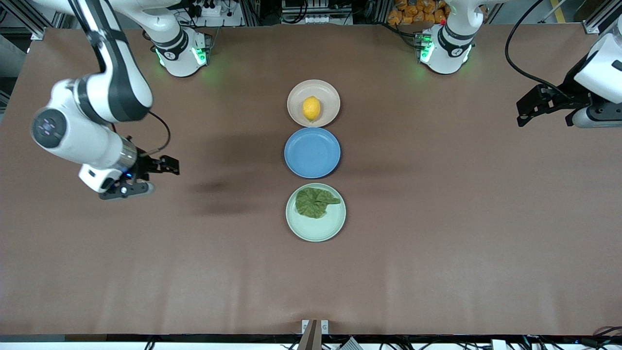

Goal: Place lemon and lettuce in plates
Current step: 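Open the right gripper and draw the right arm back from the plate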

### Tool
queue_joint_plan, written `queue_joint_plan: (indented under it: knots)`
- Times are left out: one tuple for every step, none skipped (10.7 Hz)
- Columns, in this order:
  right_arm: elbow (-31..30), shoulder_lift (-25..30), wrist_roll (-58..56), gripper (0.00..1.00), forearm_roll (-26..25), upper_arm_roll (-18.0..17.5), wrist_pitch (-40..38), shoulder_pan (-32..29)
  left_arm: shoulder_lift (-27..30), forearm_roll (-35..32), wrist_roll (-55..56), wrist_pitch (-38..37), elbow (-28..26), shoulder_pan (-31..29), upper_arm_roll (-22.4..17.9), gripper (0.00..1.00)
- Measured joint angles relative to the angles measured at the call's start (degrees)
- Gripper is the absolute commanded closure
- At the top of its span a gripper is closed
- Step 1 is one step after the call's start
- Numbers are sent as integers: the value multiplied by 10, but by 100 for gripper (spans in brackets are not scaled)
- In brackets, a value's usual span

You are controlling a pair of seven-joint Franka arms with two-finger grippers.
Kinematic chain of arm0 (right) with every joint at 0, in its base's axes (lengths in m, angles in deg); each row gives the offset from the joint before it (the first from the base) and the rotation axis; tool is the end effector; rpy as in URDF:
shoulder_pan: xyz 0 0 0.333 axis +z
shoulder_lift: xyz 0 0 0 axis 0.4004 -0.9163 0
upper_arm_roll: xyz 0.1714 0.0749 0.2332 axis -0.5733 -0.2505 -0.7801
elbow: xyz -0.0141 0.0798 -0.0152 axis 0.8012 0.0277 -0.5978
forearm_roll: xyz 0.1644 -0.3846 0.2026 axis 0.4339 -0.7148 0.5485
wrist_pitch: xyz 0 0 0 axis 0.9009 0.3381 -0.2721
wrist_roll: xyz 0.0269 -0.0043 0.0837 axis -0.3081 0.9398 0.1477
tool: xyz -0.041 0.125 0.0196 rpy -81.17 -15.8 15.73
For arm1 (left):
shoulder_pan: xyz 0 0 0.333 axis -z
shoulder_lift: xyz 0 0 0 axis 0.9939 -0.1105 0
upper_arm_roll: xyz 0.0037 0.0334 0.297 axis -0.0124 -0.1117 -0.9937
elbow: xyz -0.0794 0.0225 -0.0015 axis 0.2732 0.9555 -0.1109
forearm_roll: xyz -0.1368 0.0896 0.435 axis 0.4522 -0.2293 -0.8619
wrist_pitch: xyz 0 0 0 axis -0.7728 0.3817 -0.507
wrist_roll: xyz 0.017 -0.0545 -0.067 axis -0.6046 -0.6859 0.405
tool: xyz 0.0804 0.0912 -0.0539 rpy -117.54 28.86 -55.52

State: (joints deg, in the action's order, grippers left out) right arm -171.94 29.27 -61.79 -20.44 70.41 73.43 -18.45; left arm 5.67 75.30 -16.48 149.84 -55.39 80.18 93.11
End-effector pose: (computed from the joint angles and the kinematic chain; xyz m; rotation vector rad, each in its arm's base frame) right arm 0.6358 0.0928 0.3091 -3.0323 -0.2189 0.1174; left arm 0.6219 -0.0934 0.6246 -3.1055 0.0280 -0.0802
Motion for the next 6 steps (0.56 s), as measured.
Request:
queue_joint_plan:
  knots:
    - [1, 22, 0, 0, -7, -9, -15, -15, 0, 0, 0, 0, 0, 0, 0, 0]
    - [2, 46, 0, 0, -8, -11, -31, -21, 0, 0, 0, 0, 0, 0, 0, 0]
    - [2, 73, 0, 0, -10, -11, -44, -24, 0, 0, 0, 0, 0, 0, 0, 0]
    - [2, 96, 0, 0, -15, -11, -51, -26, 0, 0, 0, 0, 0, 0, 0, 0]
    - [5, 112, 0, 0, -24, -9, -60, -28, 0, 0, 0, 0, 0, 0, 0, 0]
    - [22, 119, -2, 0, -31, -4, -79, -30, 0, 0, 0, 0, 0, 0, 0, 0]
